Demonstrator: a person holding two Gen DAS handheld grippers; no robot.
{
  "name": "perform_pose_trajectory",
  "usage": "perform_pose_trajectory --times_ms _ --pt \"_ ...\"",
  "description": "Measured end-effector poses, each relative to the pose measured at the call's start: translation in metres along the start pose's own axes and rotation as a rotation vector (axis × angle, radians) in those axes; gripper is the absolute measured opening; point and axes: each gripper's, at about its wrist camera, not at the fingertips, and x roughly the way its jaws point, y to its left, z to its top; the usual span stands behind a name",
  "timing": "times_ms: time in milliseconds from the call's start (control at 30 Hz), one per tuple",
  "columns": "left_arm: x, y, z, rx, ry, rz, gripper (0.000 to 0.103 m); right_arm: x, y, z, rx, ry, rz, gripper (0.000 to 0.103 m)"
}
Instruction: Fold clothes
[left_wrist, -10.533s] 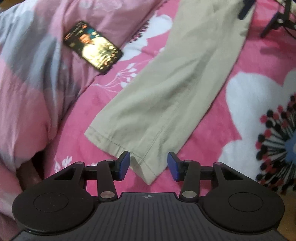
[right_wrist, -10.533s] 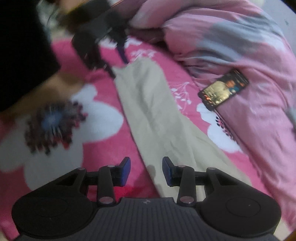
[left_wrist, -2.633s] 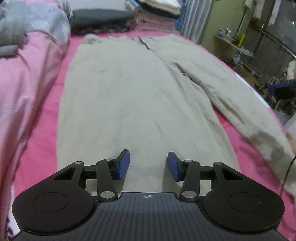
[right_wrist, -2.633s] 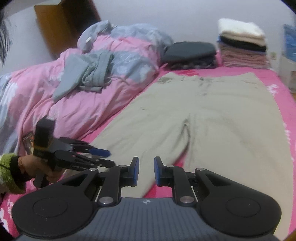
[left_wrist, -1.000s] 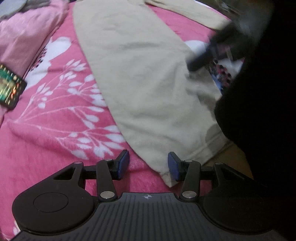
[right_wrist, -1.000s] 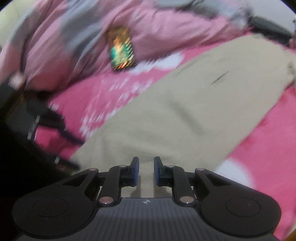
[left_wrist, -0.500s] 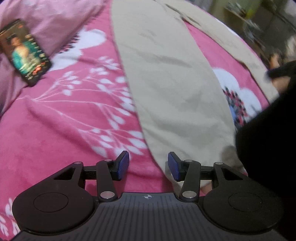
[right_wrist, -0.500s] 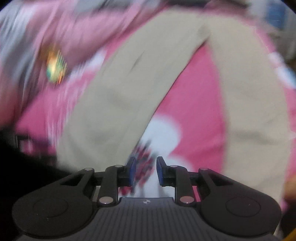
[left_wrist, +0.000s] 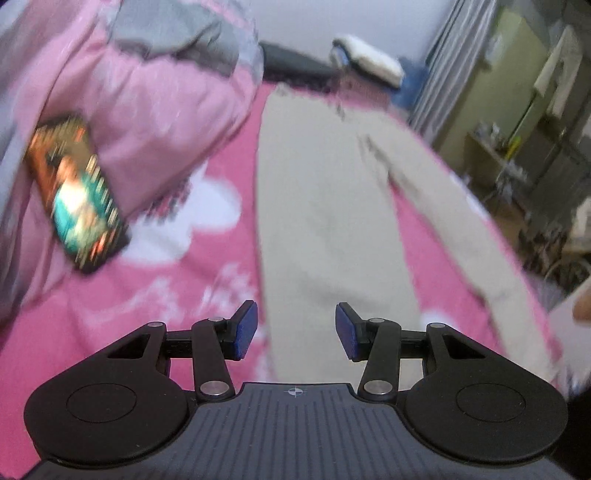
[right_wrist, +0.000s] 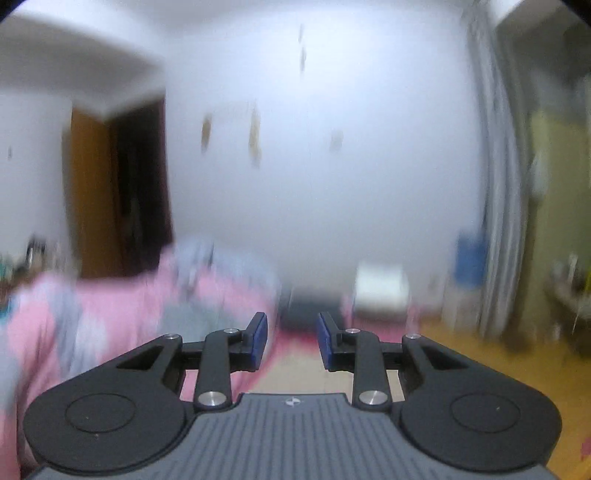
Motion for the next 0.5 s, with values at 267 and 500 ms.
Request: perform_pose_trajectory --times_ms 267,500 --pt "0.001 -0.078 0.102 0.139 -0.104 -0.11 0.047 -0.074 -0.084 0.031 0.093 -0.365 -0.111 0.031" --pt "0.043 -0.156 0.118 0.389 -0.067 -0.177 0.049 -0.02 -0.164 -0.067 0.078 -0.186 -0.199 0.031"
